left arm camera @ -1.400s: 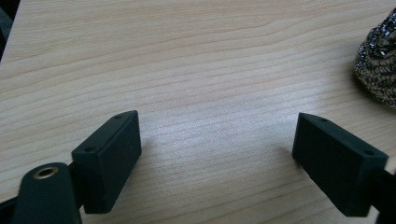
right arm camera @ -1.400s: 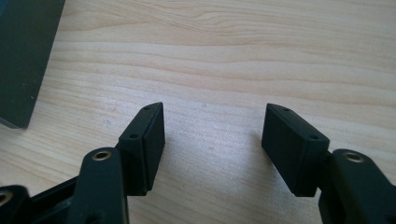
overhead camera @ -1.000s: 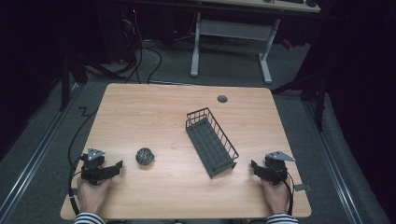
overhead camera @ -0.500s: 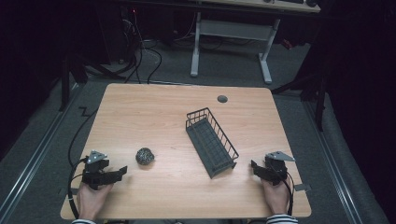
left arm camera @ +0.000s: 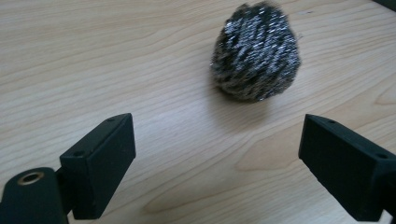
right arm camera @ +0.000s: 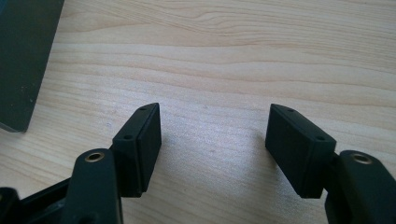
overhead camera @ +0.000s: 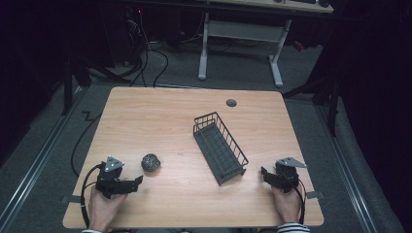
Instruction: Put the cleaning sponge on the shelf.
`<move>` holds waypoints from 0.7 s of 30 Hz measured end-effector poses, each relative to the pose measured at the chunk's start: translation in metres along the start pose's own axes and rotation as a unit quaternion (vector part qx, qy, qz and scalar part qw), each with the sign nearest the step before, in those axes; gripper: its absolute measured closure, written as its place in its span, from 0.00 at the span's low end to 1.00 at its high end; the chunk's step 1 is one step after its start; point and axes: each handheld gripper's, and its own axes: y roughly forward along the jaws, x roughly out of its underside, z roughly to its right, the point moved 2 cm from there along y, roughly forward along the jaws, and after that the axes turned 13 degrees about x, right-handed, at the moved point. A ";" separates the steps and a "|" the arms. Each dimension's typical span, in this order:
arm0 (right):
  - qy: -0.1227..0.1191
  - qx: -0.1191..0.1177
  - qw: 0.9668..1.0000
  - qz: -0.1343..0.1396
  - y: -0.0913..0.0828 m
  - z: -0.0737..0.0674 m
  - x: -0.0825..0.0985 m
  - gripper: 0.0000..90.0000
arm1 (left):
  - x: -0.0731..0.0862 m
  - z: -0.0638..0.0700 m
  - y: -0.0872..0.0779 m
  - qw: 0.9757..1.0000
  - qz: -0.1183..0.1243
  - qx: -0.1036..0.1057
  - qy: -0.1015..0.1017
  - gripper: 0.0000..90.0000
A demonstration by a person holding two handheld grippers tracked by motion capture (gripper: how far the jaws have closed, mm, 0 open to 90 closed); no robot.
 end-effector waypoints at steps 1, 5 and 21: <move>0.000 0.000 1.000 0.000 0.000 0.000 0.000 0.40 | -0.005 0.005 0.003 1.000 -0.002 0.001 0.010 0.12; -0.001 0.000 1.000 0.000 0.000 0.000 0.000 0.40 | -0.015 0.012 0.011 1.000 -0.014 0.004 0.024 0.10; -0.001 -0.001 1.000 0.000 0.000 0.000 0.000 0.40 | -0.043 0.017 0.046 0.997 -0.067 -0.016 0.045 0.08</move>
